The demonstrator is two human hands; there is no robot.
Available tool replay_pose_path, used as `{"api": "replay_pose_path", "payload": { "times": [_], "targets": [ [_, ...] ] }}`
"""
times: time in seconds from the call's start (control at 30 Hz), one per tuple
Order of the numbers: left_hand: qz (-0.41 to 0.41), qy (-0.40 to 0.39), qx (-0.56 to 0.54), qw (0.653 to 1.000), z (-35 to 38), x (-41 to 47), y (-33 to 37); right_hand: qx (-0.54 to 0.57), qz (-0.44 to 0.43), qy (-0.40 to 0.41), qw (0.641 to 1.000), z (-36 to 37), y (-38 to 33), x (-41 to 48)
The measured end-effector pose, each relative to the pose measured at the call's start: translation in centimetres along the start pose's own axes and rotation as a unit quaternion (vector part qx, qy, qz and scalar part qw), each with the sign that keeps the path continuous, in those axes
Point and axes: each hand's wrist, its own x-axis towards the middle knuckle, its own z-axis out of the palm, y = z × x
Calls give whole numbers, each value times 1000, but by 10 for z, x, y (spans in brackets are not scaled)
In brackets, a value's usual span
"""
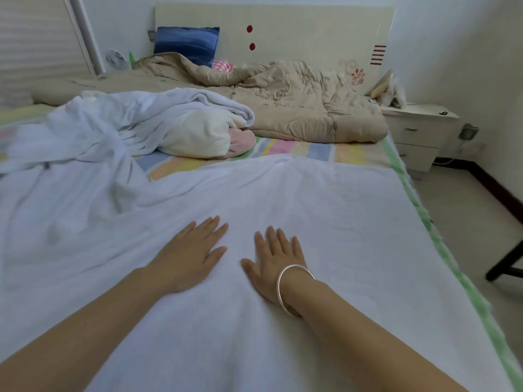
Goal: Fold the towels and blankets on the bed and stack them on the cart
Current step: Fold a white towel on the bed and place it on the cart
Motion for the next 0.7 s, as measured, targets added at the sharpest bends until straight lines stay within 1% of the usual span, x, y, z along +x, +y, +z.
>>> {"api": "replay_pose_path", "payload": {
  "times": [0.07,0.17,0.27,0.33,0.43,0.5,0.6,0.7],
  "targets": [
    [21,-18,4,1000,-5,-26,-15,0,-2,-8,1000,4,-27,-12],
    [60,-22,31,997,-14,-62,-43,2,3,-7,1000,14,-67,-25],
    [69,-26,41,996,-24,-101,-80,22,19,4,1000,20,-114,-36],
    [52,-31,17,998,-24,-124,-110,31,22,10,999,25,-149,-43],
    [-2,-20,-61,998,-28,-166,-167,26,19,14,999,36,-220,-52],
    [-25,-15,-84,996,-32,-192,-199,36,28,13,999,43,-263,-55],
    [-34,24,-109,993,-38,-231,-237,57,34,17,998,46,-323,-59],
    [-49,108,-155,981,-39,-253,-255,67,-6,57,996,44,-369,-62]
  ]
}}
